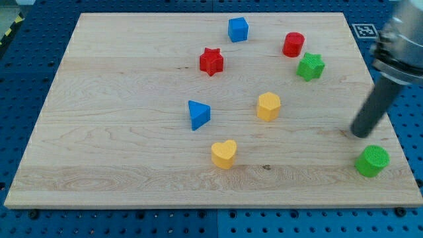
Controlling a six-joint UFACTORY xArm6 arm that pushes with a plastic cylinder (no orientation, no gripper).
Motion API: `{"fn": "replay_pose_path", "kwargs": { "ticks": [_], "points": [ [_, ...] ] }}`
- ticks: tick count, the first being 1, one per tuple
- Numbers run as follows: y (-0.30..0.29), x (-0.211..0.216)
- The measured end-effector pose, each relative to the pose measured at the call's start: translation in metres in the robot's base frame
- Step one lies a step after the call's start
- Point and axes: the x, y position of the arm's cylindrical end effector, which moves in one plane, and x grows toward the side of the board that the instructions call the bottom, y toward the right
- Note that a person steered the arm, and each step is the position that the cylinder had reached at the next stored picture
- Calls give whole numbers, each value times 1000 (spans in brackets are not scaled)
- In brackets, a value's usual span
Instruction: Push the triangle slightly to the left side of the board
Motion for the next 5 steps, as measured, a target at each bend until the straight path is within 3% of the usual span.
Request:
{"fn": "replay_pose_path", "kwargs": {
  "ticks": [2, 4, 5],
  "points": [
    [-17, 33],
    [-114, -21],
    [-158, -17]
  ]
}}
